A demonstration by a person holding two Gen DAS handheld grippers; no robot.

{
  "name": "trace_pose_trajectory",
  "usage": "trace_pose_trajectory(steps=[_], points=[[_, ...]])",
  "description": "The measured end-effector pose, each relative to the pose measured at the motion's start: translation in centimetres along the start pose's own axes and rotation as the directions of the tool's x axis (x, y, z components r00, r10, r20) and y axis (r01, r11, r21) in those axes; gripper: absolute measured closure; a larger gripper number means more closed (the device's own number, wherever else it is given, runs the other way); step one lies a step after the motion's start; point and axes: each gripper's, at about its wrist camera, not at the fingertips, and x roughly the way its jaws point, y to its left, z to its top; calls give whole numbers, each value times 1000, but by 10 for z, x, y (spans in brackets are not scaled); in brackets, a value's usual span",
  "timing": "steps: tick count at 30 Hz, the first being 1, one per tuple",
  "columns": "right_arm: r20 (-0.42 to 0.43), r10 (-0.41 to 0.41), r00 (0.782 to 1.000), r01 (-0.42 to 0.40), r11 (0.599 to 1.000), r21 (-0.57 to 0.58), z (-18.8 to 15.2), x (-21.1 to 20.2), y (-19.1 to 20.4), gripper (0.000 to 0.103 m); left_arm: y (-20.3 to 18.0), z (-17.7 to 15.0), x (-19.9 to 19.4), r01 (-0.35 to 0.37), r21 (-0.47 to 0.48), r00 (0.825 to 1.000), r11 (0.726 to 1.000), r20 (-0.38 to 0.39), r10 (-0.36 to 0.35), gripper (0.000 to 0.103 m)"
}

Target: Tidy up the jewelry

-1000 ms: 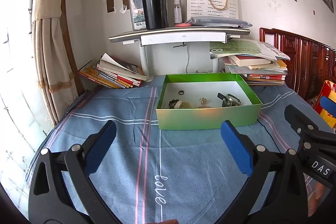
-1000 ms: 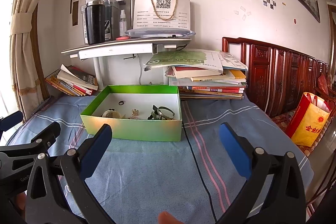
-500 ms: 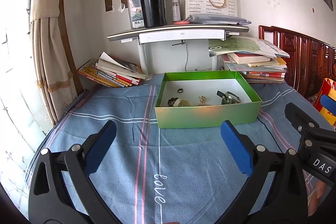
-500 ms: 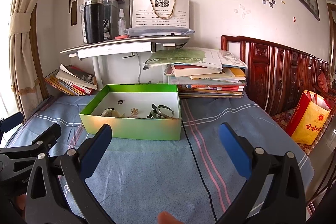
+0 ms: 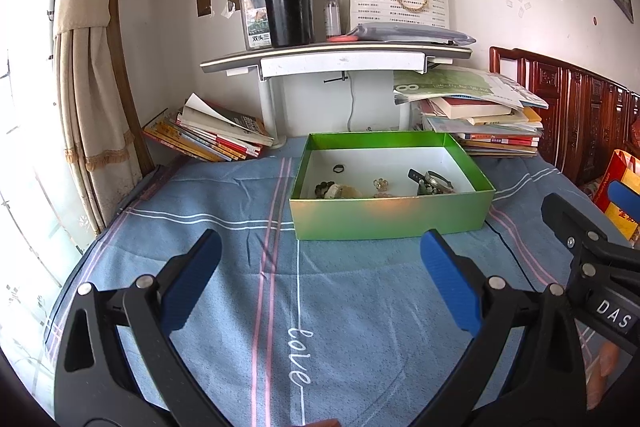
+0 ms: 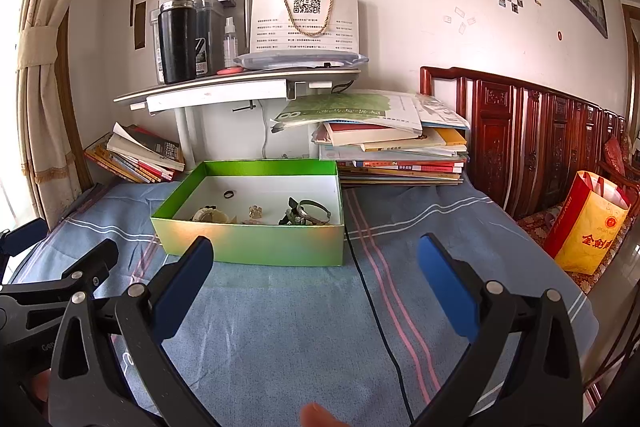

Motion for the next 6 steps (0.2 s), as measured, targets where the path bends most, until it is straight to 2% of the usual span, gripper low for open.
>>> trace_pose_trajectory(steps=[6], points=[[-2, -2, 1000, 2, 1000, 3, -1, -1, 1, 3, -1, -1, 0, 0, 0, 1000, 1000, -3, 0, 4]])
